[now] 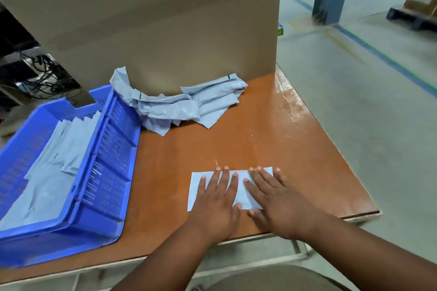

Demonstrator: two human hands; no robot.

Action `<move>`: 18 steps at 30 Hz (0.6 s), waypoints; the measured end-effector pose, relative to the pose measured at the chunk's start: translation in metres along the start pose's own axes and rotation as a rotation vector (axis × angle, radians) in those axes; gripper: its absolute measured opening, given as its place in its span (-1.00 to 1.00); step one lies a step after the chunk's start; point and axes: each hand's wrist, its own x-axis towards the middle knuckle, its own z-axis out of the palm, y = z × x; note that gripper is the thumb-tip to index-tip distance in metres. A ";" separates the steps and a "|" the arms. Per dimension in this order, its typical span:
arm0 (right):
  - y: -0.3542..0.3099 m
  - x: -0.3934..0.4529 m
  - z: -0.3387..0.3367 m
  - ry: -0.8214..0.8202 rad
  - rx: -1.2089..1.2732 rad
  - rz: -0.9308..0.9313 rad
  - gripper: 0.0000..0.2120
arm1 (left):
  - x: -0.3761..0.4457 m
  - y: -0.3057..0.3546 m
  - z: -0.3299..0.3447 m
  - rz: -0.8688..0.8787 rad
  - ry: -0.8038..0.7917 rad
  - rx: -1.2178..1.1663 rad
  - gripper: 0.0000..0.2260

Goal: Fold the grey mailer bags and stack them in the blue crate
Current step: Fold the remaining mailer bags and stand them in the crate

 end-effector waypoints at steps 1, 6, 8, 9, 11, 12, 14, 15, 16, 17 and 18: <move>0.001 -0.006 0.010 -0.018 0.003 -0.003 -0.33 | -0.006 -0.001 0.007 -0.021 0.004 0.002 -0.36; 0.016 0.008 0.011 -0.109 -0.005 0.001 -0.31 | 0.003 0.005 0.017 -0.109 -0.017 0.018 -0.37; 0.020 0.013 0.008 -0.153 -0.006 0.010 -0.30 | 0.007 0.008 0.018 -0.154 -0.026 0.009 -0.37; 0.022 0.013 0.007 -0.160 -0.009 0.008 -0.30 | 0.007 0.009 0.017 -0.166 -0.029 0.002 -0.37; 0.021 0.014 0.003 -0.161 -0.010 0.017 -0.29 | 0.005 0.009 0.012 -0.157 -0.030 -0.021 -0.36; 0.019 0.014 0.000 -0.153 -0.011 0.028 -0.28 | 0.001 0.008 0.010 -0.150 -0.028 -0.025 -0.36; 0.010 0.016 -0.006 -0.150 -0.010 0.037 -0.24 | -0.010 -0.001 0.010 -0.166 -0.011 -0.016 -0.34; 0.004 0.018 -0.009 -0.152 -0.013 0.025 -0.25 | -0.016 -0.010 0.011 -0.185 0.006 -0.012 -0.33; -0.004 0.022 -0.012 -0.128 -0.021 -0.002 -0.27 | -0.022 -0.022 0.012 -0.200 0.027 -0.012 -0.33; -0.012 0.026 -0.013 -0.090 -0.032 -0.036 -0.29 | -0.028 -0.035 0.014 -0.206 0.039 -0.019 -0.33; -0.020 0.032 -0.012 -0.066 -0.033 -0.060 -0.32 | -0.033 -0.048 0.015 -0.197 0.037 -0.031 -0.33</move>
